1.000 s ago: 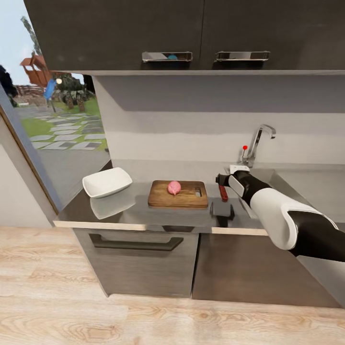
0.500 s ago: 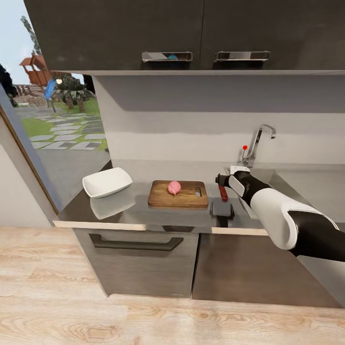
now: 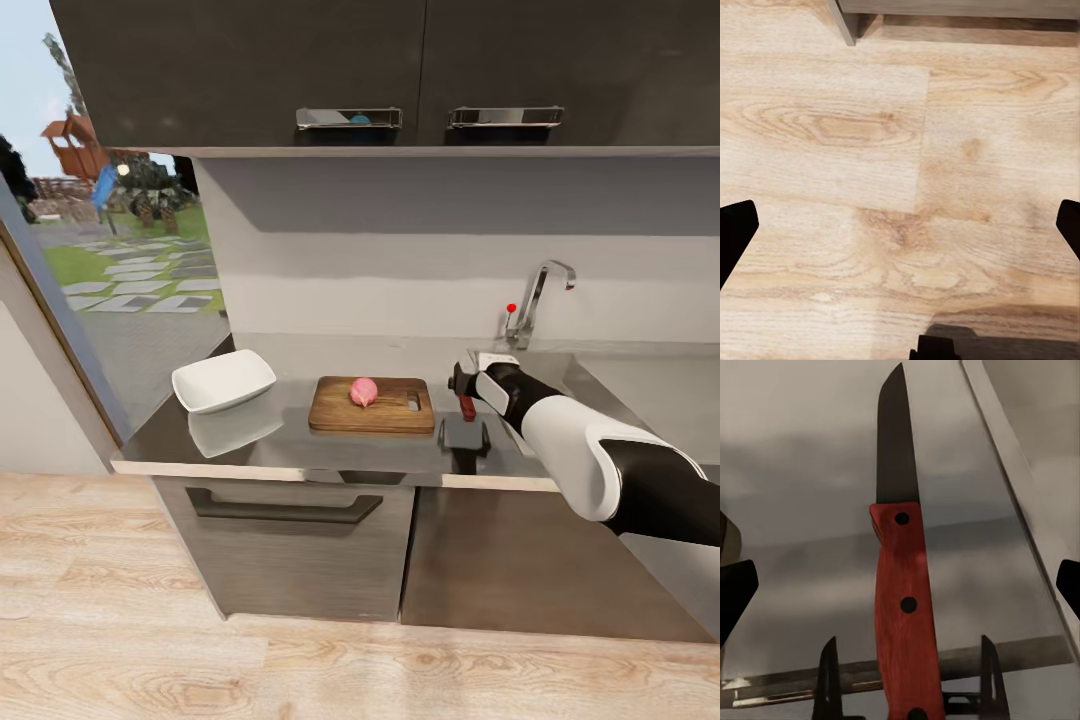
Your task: In the kitchen, take the Vidalia onion out of the sink, dice it on the chopping board with the paring knife, put the diced onion into the bowl on the countertop, then place both the paring knife and the chopping board into the sink.
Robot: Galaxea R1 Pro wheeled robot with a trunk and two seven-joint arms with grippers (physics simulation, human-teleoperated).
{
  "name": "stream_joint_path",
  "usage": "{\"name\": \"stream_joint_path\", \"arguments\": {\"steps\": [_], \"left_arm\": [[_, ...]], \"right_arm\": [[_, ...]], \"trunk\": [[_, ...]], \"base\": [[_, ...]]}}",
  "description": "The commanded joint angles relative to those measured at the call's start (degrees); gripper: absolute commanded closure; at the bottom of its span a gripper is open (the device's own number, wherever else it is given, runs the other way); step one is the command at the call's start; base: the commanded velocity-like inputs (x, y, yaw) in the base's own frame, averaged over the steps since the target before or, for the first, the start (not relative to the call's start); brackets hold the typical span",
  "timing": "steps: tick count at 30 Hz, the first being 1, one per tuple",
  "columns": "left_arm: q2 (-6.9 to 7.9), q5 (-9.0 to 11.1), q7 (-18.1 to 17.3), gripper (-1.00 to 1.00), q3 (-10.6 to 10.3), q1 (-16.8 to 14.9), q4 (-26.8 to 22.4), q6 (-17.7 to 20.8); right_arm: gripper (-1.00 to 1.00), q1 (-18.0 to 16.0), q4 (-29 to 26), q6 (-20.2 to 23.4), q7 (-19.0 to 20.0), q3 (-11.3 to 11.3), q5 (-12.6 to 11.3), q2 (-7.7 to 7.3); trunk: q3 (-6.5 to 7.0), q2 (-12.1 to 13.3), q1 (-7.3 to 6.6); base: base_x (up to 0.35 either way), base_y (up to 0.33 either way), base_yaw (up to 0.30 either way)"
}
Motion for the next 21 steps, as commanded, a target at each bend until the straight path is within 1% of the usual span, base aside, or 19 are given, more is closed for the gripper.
{"name": "stream_joint_path", "arguments": {"steps": [1, 21], "left_arm": [[-0.05, 0.2, 0.2, -1.00, -0.5, -0.1, 0.2, -0.3], [-0.06, 0.2, 0.2, -1.00, -0.5, -0.1, 0.2, -0.3]], "right_arm": [[-1.00, 0.0, 0.0, 0.2, -0.3, -0.4, -0.2, -0.03], [-1.00, 0.1, 0.9, 0.2, -0.3, -0.3, -0.2, 0.01]], "trunk": [[-0.05, 0.0, 0.00], [-0.05, 0.0, 0.00]], "base": [[0.000, 0.000, 0.000], [0.000, 0.000, 0.000]]}}
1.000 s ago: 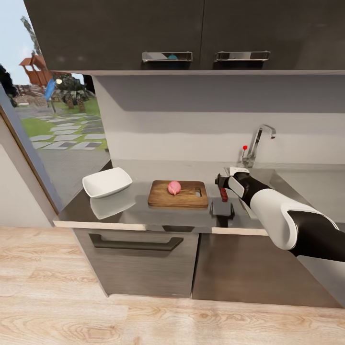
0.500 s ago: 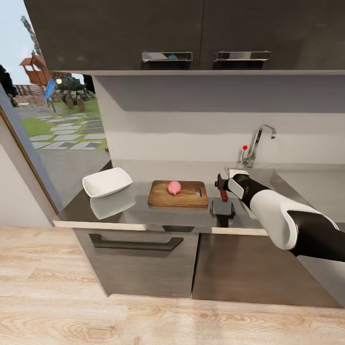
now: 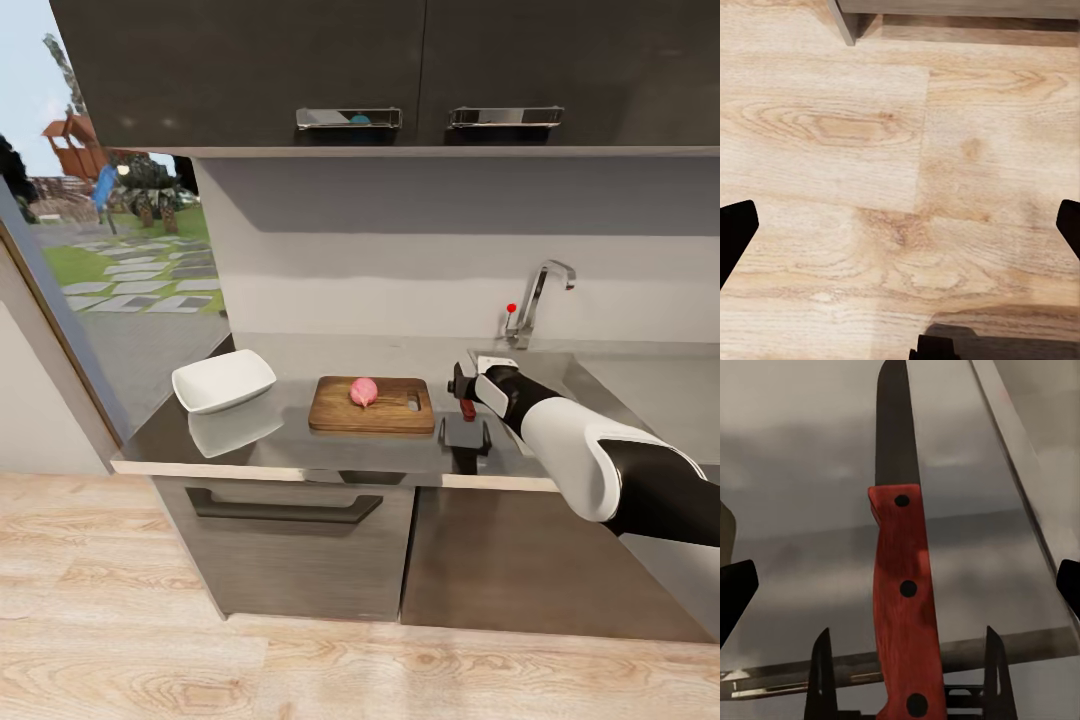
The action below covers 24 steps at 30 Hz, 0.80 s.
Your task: In the kitchen, take the Vidalia onion out of the sink, dice it on the chopping board with the paring knife, put the diced onion into the bowl on the countertop, then place both the paring knife and the chopping board into the sink.
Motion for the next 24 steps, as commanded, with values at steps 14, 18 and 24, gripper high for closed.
{"name": "stream_joint_path", "arguments": {"steps": [14, 18, 24], "left_arm": [[-0.03, 0.2, 0.2, -1.00, -0.5, -0.1, 0.2, -0.3], [-0.03, 0.2, 0.2, -1.00, -0.5, -0.1, 0.2, -0.3], [-0.03, 0.2, 0.2, -1.00, -0.5, -0.1, 0.2, -0.3]], "right_arm": [[-1.00, 0.0, 0.1, 0.5, -0.8, -0.4, -0.2, 0.15], [-1.00, 0.0, 0.3, 0.7, -0.8, -0.4, -0.2, 0.30], [-1.00, 0.0, 0.3, 0.9, -0.8, -0.3, -0.2, 0.42]], "trunk": [[-0.05, 0.0, 0.00], [-0.05, 0.0, 0.00], [-0.05, 0.0, 0.00]], "base": [[0.000, 0.000, 0.000], [0.000, 0.000, 0.000], [0.000, 0.000, 0.000]]}}
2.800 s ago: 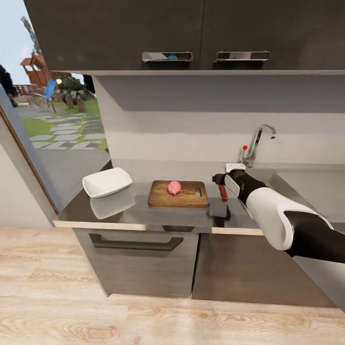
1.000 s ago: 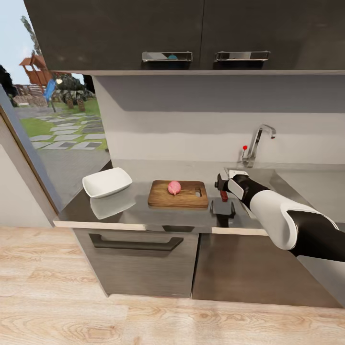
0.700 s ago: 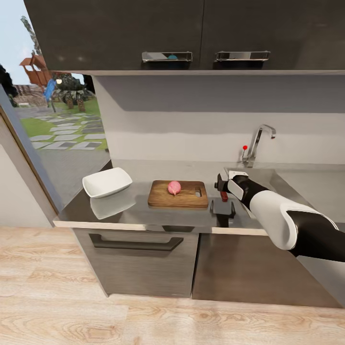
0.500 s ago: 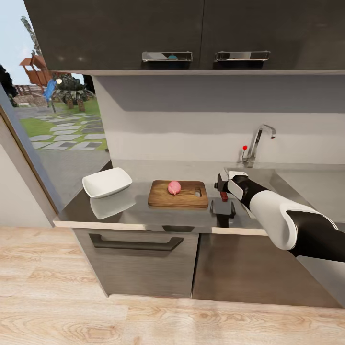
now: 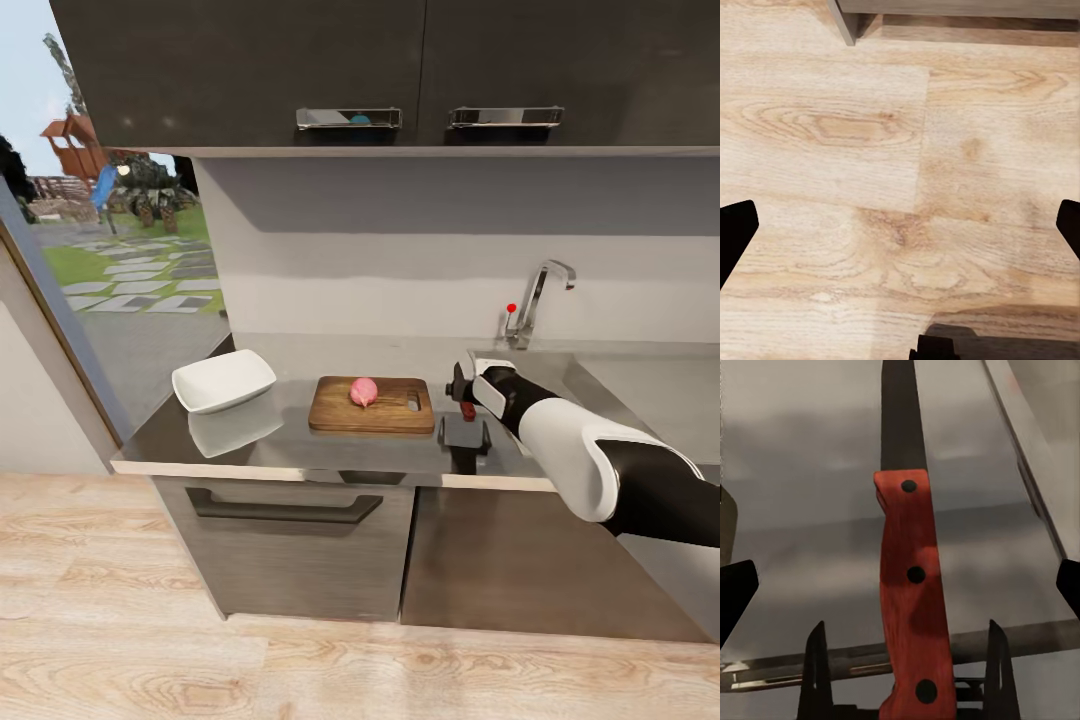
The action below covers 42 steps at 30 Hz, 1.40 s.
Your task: In the kitchen, take the Vidalia onion out of the sink, dice it on the chopping board with the paring knife, put the diced onion into the bowl on the countertop, then place both the paring knife and the chopping board into the sink.
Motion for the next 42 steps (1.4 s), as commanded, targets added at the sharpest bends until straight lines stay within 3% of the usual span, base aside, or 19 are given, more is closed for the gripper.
{"name": "stream_joint_path", "arguments": {"steps": [1, 10, 35, 36, 42], "left_arm": [[-0.03, 0.2, 0.2, -1.00, -0.5, -0.1, 0.2, -0.3], [-0.03, 0.2, 0.2, -1.00, -0.5, -0.1, 0.2, -0.3], [-0.03, 0.2, 0.2, -1.00, -0.5, -0.1, 0.2, -0.3], [-0.03, 0.2, 0.2, -1.00, -0.5, -0.1, 0.2, -0.3], [-0.03, 0.2, 0.2, -1.00, -0.5, -0.1, 0.2, -0.3]], "right_arm": [[-1.00, 0.1, -0.1, 0.2, -0.3, -0.4, -0.2, 0.02], [-1.00, 2.5, -0.1, -0.2, 0.1, -0.5, -0.2, -0.24], [-1.00, 2.6, -0.1, -0.2, 0.0, -0.5, -0.2, -0.38], [1.00, 2.6, -0.1, -0.2, 0.0, -0.5, -0.2, -0.38], [1.00, 2.6, -0.2, -0.2, -0.1, -0.5, -0.2, -0.37]], "trunk": [[-0.05, 0.0, 0.00], [-0.05, 0.0, 0.00], [-0.05, 0.0, 0.00], [-0.05, 0.0, 0.00], [-0.05, 0.0, 0.00]], "base": [[0.000, 0.000, 0.000], [0.000, 0.000, 0.000], [0.000, 0.000, 0.000], [0.000, 0.000, 0.000], [0.000, 0.000, 0.000]]}}
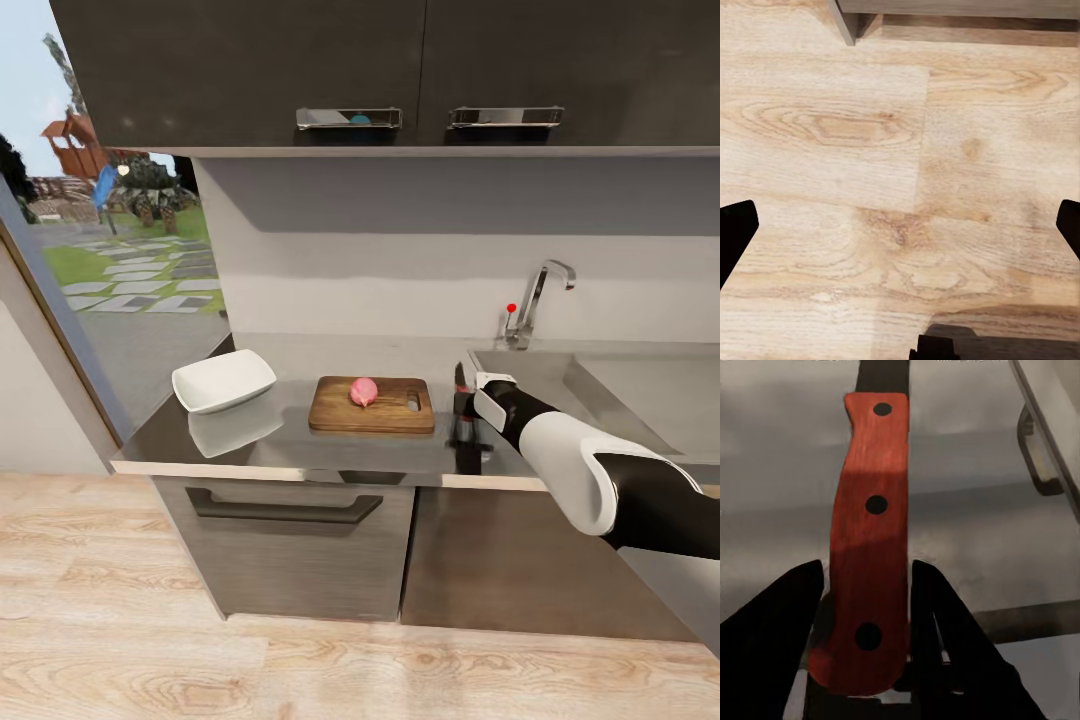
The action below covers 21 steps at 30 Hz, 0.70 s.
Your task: In the kitchen, take the Vidalia onion out of the sink, dice it on the chopping board with the paring knife, put the diced onion into the bowl on the countertop, then place both the paring knife and the chopping board into the sink.
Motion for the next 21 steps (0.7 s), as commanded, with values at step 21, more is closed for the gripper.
{"name": "stream_joint_path", "arguments": {"steps": [21], "left_arm": [[-0.03, 0.2, 0.2, -1.00, -0.5, -0.1, 0.2, -0.3]], "right_arm": [[1.00, 0.0, -0.6, 0.0, -0.2, -0.4, -0.3, 0.39]], "trunk": [[-0.05, 0.0, 0.00]], "base": [[0.000, 0.000, 0.000]]}}
